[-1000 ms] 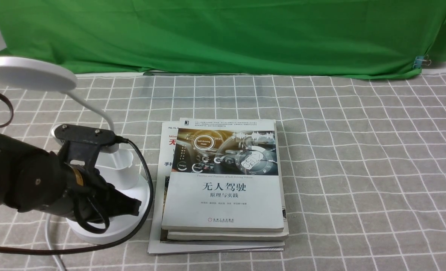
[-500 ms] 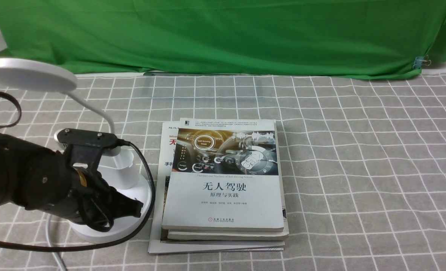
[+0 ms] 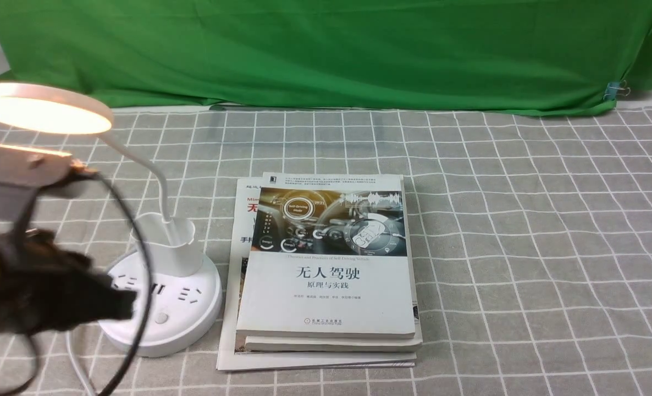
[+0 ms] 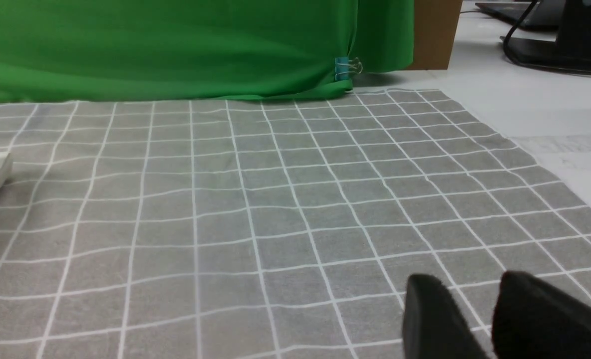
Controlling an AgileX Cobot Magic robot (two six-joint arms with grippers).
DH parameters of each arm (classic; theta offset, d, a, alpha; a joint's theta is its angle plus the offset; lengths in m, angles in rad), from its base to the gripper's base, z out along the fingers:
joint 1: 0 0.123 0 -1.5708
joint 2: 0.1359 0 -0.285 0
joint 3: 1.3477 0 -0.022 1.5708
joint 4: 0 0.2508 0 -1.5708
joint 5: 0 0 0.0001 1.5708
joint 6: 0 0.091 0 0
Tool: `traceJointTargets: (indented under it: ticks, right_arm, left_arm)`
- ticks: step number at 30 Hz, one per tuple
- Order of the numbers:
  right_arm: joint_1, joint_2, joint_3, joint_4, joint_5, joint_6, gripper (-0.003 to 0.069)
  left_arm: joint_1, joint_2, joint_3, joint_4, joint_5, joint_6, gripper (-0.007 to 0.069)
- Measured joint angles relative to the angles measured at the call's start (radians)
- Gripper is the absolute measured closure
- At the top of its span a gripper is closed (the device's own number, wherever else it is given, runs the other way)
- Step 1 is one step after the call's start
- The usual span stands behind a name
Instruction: Turn on the desk lamp on the grey coffee tablecloth with your hand.
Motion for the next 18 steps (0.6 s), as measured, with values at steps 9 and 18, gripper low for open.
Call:
traceJointTargets:
  ticks: [9,18]
  right_arm:
    - [0.0,0.0,0.0,0.0,0.0,0.0,0.0414]
    - [0.0,0.0,0.0,0.0,0.0,0.0,0.0414]
  left_arm:
    - [0.0,-0.432,0.211,-0.06,-0.081,0.004,0.062]
    - [0.0,-0.613,0.235,-0.062,-0.15,0.011,0.062]
